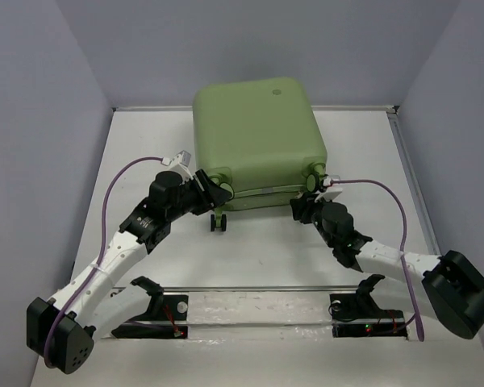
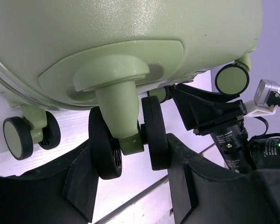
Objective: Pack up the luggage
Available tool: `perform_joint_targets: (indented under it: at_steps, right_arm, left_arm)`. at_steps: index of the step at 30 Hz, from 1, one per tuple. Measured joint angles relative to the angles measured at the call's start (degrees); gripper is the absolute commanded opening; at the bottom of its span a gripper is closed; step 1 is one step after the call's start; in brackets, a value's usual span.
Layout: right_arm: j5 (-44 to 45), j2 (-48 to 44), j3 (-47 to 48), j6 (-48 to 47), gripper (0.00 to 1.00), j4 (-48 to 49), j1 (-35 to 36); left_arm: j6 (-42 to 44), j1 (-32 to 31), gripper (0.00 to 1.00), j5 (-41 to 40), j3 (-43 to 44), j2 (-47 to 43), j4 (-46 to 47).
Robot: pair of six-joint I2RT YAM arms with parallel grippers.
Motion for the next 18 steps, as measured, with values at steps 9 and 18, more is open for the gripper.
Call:
perform_joint_targets:
  at_steps: [9, 18]
  right_arm:
    - [2.7, 7.9, 0.0, -4.5, 0.43, 12.9, 0.0]
    - [4.6, 13.2, -0.4, -6.6, 0.07, 21.3, -0.3]
  left_arm:
    - [-0.8, 0.0, 0.06, 0.1, 0.0, 0.2, 1.2]
    - [-0.8, 0.0, 0.06, 0.0, -0.7, 0.2, 2.2]
